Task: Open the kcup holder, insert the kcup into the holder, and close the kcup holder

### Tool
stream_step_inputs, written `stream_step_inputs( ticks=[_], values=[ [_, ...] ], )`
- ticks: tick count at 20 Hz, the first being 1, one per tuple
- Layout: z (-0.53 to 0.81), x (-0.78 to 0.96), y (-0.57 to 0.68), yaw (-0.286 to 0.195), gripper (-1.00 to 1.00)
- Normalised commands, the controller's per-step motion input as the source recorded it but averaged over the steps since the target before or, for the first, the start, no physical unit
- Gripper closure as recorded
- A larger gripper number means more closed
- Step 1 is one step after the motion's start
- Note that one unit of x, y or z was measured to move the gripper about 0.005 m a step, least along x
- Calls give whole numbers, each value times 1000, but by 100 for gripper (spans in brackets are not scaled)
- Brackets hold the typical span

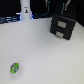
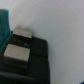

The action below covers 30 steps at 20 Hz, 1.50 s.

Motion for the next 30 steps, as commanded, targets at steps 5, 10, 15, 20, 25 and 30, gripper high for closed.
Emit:
stream_step_inputs(
  ticks=[5, 10, 15, 20, 25, 30],
  values=[
    [-145, -338, 683, -153, -100],
    [-233, -270, 641, -136, -100],
    [-339, -135, 490, -101, -100],
    [-374, -87, 423, -56, -100],
    [-406, -123, 324, -50, -100],
    [-435, -236, 170, -30, -100]
  ],
)
